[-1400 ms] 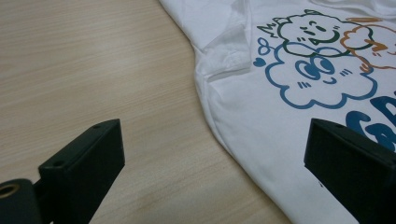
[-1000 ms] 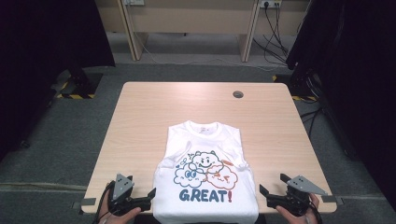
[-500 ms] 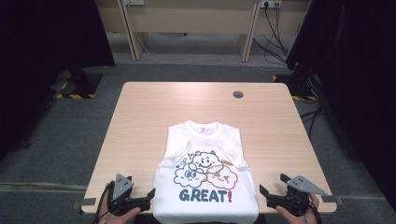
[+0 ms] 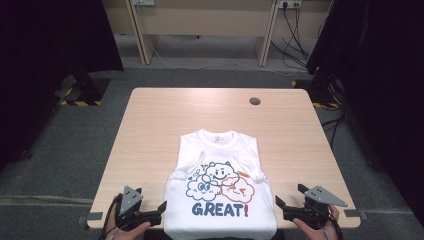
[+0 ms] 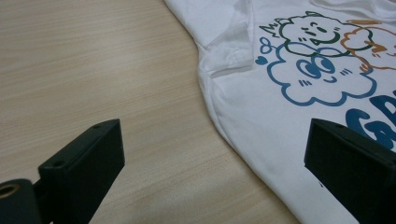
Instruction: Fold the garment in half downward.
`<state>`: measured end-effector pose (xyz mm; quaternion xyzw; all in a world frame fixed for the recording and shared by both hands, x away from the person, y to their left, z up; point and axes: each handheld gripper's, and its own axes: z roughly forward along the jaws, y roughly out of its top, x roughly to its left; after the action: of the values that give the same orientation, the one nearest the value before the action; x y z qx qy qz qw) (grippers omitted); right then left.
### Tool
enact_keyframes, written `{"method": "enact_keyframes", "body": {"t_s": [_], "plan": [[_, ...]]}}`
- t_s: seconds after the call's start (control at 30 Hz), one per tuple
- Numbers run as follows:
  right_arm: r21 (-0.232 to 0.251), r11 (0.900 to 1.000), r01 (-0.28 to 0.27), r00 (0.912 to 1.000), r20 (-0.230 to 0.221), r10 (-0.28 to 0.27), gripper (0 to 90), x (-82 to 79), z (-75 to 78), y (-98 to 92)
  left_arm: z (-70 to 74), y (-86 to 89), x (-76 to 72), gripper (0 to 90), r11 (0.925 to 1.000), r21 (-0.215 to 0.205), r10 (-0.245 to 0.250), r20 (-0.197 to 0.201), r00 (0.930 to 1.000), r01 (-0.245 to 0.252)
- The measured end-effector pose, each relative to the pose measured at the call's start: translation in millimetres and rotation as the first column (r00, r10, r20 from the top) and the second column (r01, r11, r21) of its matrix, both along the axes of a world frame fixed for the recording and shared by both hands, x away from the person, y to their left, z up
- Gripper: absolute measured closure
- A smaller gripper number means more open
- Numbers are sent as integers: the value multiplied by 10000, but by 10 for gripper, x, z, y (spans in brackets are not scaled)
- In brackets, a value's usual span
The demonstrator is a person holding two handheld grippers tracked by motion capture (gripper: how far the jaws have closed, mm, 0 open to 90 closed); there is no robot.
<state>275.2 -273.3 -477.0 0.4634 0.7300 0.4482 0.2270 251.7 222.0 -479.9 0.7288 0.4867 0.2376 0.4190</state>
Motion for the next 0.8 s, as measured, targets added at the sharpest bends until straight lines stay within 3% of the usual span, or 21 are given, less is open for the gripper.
{"method": "enact_keyframes", "body": {"t_s": [0.33, 0.8], "plan": [[-160, 9999, -65, 10000, 54, 66, 71, 107, 26, 61, 45, 1, 90, 44, 9999, -77, 143, 59, 9999, -142], [-187, 9998, 29, 9999, 149, -27, 71, 130, 59, 43, 91, 1, 145, 48, 9996, -94, 269, 177, 9995, -267]]}}
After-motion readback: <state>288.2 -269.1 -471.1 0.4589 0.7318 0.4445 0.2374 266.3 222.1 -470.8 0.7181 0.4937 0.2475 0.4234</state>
